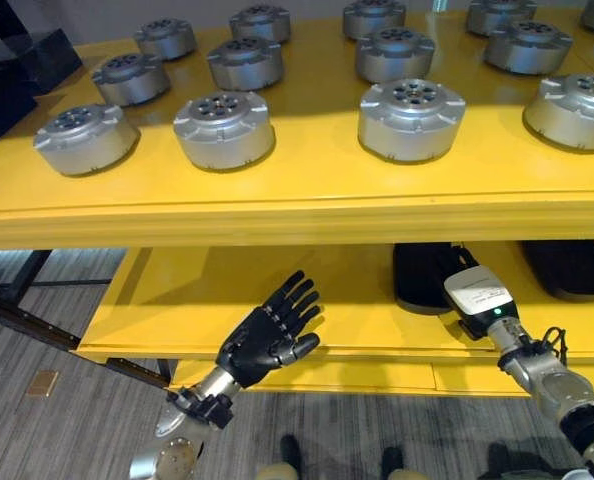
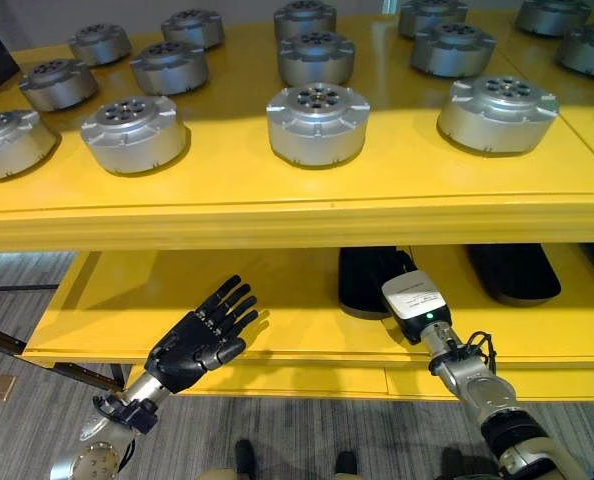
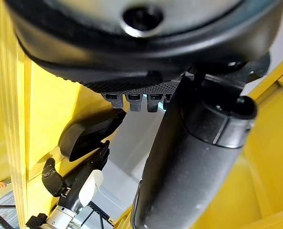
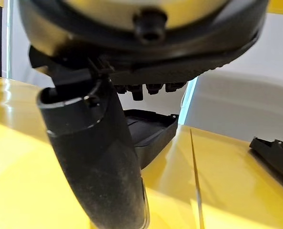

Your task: Move parts from the plastic box to the shelf.

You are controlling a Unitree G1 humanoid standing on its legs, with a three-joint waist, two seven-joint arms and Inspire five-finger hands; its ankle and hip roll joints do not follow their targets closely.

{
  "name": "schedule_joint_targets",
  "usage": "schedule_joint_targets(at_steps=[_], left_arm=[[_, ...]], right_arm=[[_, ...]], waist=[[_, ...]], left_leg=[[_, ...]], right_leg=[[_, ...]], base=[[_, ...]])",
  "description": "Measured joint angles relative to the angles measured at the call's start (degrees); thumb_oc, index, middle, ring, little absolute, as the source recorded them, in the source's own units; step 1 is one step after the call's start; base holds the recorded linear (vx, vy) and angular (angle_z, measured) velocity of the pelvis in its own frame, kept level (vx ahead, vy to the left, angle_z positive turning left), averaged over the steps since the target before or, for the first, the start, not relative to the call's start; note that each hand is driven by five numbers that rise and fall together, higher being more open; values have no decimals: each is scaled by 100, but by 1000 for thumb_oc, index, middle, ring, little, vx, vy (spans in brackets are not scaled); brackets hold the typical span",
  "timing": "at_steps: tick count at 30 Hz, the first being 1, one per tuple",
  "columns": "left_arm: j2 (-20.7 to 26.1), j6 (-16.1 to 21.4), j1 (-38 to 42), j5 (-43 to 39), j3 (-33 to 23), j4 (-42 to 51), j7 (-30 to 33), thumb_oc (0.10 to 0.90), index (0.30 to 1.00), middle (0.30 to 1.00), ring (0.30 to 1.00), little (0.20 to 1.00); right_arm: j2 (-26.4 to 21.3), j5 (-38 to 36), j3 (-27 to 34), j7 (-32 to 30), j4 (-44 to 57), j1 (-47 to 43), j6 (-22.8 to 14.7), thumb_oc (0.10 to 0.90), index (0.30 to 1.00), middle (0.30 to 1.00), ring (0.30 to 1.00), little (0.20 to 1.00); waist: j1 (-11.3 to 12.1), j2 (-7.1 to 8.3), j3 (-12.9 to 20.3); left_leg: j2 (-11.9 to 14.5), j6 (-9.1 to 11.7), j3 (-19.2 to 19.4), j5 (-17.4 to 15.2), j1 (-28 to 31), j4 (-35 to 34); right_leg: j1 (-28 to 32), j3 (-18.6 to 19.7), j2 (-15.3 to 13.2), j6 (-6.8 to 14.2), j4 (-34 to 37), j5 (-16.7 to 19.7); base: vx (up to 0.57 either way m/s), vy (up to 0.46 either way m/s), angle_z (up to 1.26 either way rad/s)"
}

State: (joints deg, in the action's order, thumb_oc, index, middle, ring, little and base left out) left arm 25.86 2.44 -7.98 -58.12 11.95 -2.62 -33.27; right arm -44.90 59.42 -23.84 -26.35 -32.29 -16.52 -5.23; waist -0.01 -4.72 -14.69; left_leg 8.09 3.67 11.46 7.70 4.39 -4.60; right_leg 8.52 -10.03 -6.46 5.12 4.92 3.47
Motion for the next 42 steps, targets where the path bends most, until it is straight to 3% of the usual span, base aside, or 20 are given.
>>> schedule_joint_targets(at_steps=[5, 8, 16, 20, 25, 26, 29, 31, 33, 34, 37, 42], left_arm=[[0, 1, -3, -4, 9, 0, 8, 900, 1000, 1000, 1000, 1000], [0, 2, -27, -7, 11, 16, 14, 900, 1000, 1000, 1000, 1000], [-21, 18, -68, -8, 13, 97, 30, 900, 1000, 1000, 1000, 1000], [-27, 35, -74, -7, 14, 98, 45, 900, 1000, 1000, 1000, 1000], [-163, 179, -113, -2, 9, 98, 288, 900, 1000, 1000, 1000, 1000], [-294, 231, -111, 0, -2, 98, 425, 900, 1000, 1000, 1000, 1000], [-507, 358, -111, 47, -3, 95, 812, 900, 1000, 1000, 1000, 1000], [-728, 506, -42, 280, -105, 15, 1575, 900, 1000, 1000, 1000, 1000], [-861, 536, 20, 543, -93, 11, 2038, 900, 1000, 1000, 1000, 1000], [-1094, 550, 152, 778, -164, -157, 2734, 900, 1000, 1000, 1000, 1000], [-1100, 529, 262, 1168, -155, -352, 3658, 900, 1000, 1000, 1000, 1000], [-1096, 477, 289, 1840, -136, -498, 4363, 900, 1000, 1000, 1000, 1000]], right_arm=[[82, -518, 71, -175, -29, 58, 154, 900, 1000, 1000, 1000, 1000], [304, -892, 565, -311, 27, 279, 255, 900, 1000, 1000, 1000, 1000], [645, -1186, 966, -533, 687, 958, 306, 900, 1000, 1000, 1000, 1000], [702, -1344, 1017, -589, 800, 1059, 245, 900, 1000, 1000, 1000, 1000], [863, -1453, 1176, -635, 1727, 1426, -146, 900, 1000, 1000, 1000, 1000], [864, -1451, 1167, -621, 2083, 1517, -421, 900, 1000, 1000, 1000, 1000], [876, -1525, 1164, -547, 2797, 1664, -685, 900, 1000, 1000, 1000, 1000], [1093, -1917, 1158, -419, 3262, 1672, -841, 900, 1000, 1000, 1000, 1000], [1100, -1972, 1158, -342, 3364, 1727, -754, 900, 1000, 1000, 1000, 1000], [1116, -2069, 1142, -270, 3768, 1893, -703, 900, 1000, 1000, 1000, 1000], [1117, -2375, 1137, -218, 3871, 1884, -653, 900, 1000, 1000, 1000, 1000], [1146, -2706, 1146, -153, 3875, 1910, -570, 900, 1000, 1000, 1000, 1000]], waist=[[-9, 0, 0], [-49, -10, -1], [-249, -25, -3], [-307, -25, -4], [-466, -25, -5], [-466, -25, -5], [-510, -15, -9], [-604, 59, -11], [-654, 108, -15], [-657, 161, -6], [-815, 389, 16], [-968, 439, 37]], left_leg=[[-2, -2, 2, -2, -6, 0], [-14, -10, 8, -18, -7, 0], [-35, 6, 135, -21, -4, 0], [-30, 4, 212, -32, 2, 0], [-35, 6, 268, -42, 11, 0], [-29, -18, 326, -67, 14, -1], [-31, -25, 393, -78, 35, -1], [-32, -20, 414, -83, 41, -1], [-32, 3, 439, -79, 49, 0], [-39, 8, 480, -82, 56, 0], [-29, 21, 574, -99, 71, 0], [-35, 15, 720, -119, 86, 0]], right_leg=[[-6, 14, -2, -1, 0, 0], [-13, 30, -13, -5, -1, 3], [-79, 157, -25, 38, -1, 17], [-122, 197, -24, 39, 0, 17], [-153, 299, -14, 60, 2, 30], [-180, 341, -9, 66, 2, 28], [-202, 421, -12, 73, 2, 36], [-208, 461, -9, 79, 1, 39], [-221, 490, -7, 75, 2, 63], [-234, 510, -5, 75, 2, 64], [-279, 607, 19, 51, 2, 89], [-340, 782, 16, 70, 1, 136]], base=[[0, 0, 0], [6, 51, 0], [5, 29, -7], [-1, 30, -11], [-2, 11, -6], [1, 16, -20], [-12, 16, -12], [-25, 9, -6], [-33, -12, -8], [-19, -12, -19], [-10, -10, -17], [-11, 7, -14]])
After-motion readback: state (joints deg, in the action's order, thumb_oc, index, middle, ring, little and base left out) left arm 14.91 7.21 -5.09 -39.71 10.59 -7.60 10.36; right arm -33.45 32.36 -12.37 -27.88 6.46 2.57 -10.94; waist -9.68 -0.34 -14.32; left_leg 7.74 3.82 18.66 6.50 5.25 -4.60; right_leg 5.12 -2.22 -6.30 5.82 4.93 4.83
